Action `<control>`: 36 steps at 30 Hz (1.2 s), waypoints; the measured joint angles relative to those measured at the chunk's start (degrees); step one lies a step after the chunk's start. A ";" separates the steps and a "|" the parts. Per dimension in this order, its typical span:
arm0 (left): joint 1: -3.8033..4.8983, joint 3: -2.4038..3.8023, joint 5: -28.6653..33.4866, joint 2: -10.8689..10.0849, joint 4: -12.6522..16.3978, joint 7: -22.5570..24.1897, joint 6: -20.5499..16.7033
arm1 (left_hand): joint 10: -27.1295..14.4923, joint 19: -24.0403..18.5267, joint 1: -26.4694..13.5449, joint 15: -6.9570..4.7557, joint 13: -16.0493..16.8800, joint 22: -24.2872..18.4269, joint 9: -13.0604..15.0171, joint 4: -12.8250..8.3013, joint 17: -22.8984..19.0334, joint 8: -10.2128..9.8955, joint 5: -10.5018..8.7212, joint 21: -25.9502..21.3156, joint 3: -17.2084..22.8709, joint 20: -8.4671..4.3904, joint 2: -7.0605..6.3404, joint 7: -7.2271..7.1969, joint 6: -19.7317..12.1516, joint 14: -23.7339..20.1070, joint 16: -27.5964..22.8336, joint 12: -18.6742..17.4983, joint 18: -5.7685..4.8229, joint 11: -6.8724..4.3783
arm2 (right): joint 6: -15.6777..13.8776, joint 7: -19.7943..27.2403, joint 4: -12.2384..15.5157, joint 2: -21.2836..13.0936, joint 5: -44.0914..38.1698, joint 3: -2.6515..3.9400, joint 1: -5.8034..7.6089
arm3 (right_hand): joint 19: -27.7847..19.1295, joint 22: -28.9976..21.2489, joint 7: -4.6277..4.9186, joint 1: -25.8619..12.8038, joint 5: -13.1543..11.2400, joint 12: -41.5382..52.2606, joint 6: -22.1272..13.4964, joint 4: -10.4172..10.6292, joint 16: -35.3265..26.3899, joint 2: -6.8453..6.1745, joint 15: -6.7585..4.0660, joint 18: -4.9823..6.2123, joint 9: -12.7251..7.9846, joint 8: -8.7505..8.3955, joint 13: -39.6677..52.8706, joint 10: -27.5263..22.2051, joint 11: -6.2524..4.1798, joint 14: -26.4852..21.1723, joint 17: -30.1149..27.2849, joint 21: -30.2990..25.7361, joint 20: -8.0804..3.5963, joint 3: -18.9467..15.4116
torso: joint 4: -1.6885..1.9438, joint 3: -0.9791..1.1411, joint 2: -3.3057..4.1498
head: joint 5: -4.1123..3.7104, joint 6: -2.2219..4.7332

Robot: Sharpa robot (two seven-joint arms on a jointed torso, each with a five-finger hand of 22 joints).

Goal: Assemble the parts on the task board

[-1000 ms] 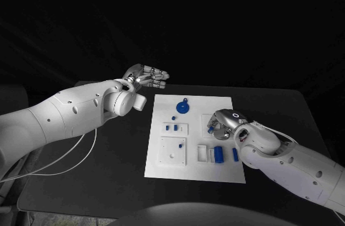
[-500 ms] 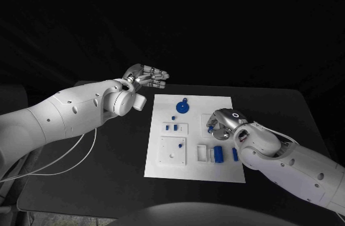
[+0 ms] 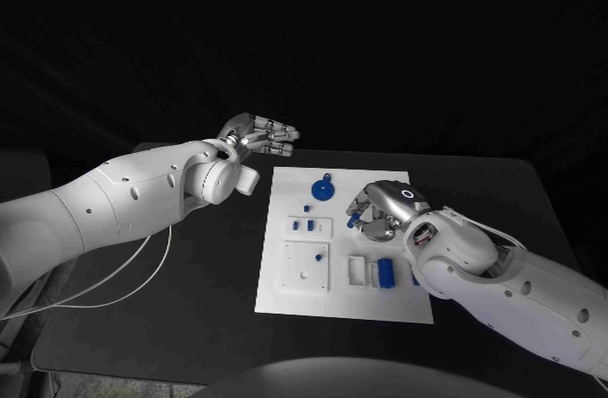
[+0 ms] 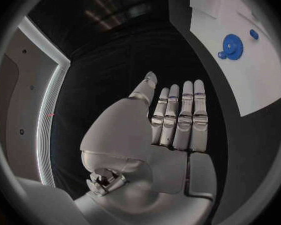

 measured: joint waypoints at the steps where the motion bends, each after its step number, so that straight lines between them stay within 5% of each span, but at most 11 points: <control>1: 0.00 0.00 0.00 0.03 -0.02 -0.01 0.00 | 0.00 0.00 0.00 0.00 0.00 0.00 0.00 0.00 0.00 0.00 0.00 0.00 0.00 0.00 0.00 0.00 0.00 0.00 0.00 0.00 0.00 0.00 | 0.01 0.07 0.22 0.29 0.10 -0.05 0.02 | 0.00 0.00 0.00 0.00 0.00 0.00 0.00 0.00 0.00 0.00 0.00 0.00 0.00 0.00 0.00 0.00 0.00 0.00 0.05 0.00 0.00 0.00 | -0.01 0.01 0.00 | 0.08 -0.01; 5: 0.00 0.00 -0.01 0.19 -0.08 -0.02 0.02 | 0.00 0.00 0.21 0.00 0.00 -0.05 0.00 0.18 0.00 0.00 0.00 0.00 -0.18 0.00 0.21 0.00 0.00 0.00 0.00 0.00 0.00 0.00 | 0.04 0.44 0.81 1.69 0.41 -0.93 0.09 | 0.00 0.06 0.00 0.00 0.02 0.00 0.00 0.03 0.00 0.00 0.00 0.00 0.00 0.00 0.00 0.00 0.00 0.00 0.05 0.00 0.00 -0.04 | 0.00 -0.01 0.00 | 0.34 -0.03; 12: 0.00 -0.02 -0.02 0.72 -0.27 -0.05 0.06 | 0.00 0.00 0.31 0.00 0.00 -0.14 0.00 0.25 0.00 0.00 0.00 0.00 -0.25 0.00 0.30 0.00 0.00 0.00 0.00 0.00 0.01 0.00 | 0.12 1.51 0.79 5.11 0.73 -4.55 0.02 | 0.00 0.08 0.00 0.01 0.25 0.00 -0.01 0.17 -0.23 0.00 0.02 0.00 0.07 0.00 0.00 0.01 0.00 0.02 0.05 -0.29 0.01 -0.20 | 0.16 -0.02 0.04 | 0.93 -0.21; 23: -0.08 -0.08 -0.04 1.26 -0.48 -0.06 0.12 | 0.00 0.00 0.31 0.00 0.00 -0.14 0.00 0.25 0.00 0.00 0.00 0.00 -0.25 0.00 0.30 0.00 0.00 0.00 0.00 0.00 0.01 0.00 | 0.13 3.01 -0.22 7.77 0.64 -8.79 0.03 | 0.13 0.20 0.01 -0.31 0.25 -0.10 -0.02 -0.08 -0.50 0.34 -0.12 -0.01 0.07 -0.04 0.00 0.01 0.01 -0.13 0.10 -0.68 -0.11 -0.44 | 0.19 -0.06 0.05 | 2.08 -0.61; 29: -0.10 -0.11 -0.06 1.31 -0.52 -0.08 0.16 | 0.00 0.00 0.31 0.00 0.00 -0.14 0.00 0.25 0.00 0.00 0.00 0.00 -0.25 0.00 0.30 0.00 0.00 0.00 0.00 0.00 0.01 0.00 | 0.26 3.43 -1.34 8.09 0.38 -10.33 0.01 | 0.23 0.36 0.01 -0.38 0.25 -0.18 -0.03 -0.24 -0.50 0.40 -0.28 0.00 0.06 -0.05 0.00 0.02 0.02 0.04 0.16 -0.69 -0.20 -0.61 | 0.15 -0.05 0.05 | 2.48 -0.95; 36: -0.12 -0.16 -0.06 1.32 -0.56 -0.12 0.22 | 0.00 0.00 0.31 0.00 0.00 -0.13 0.00 0.25 0.00 0.00 0.00 0.00 -0.25 0.00 0.30 0.00 0.00 0.00 0.00 0.00 0.01 0.00 | 0.67 3.64 -1.73 8.39 -0.25 -11.08 0.02 | 0.23 0.49 0.04 -0.21 0.23 -0.22 -0.05 -0.26 -0.50 0.57 -0.28 0.00 0.12 -0.08 0.00 0.02 0.02 0.04 0.16 -0.68 -0.19 -0.62 | 0.08 0.00 0.05 | 2.59 -1.22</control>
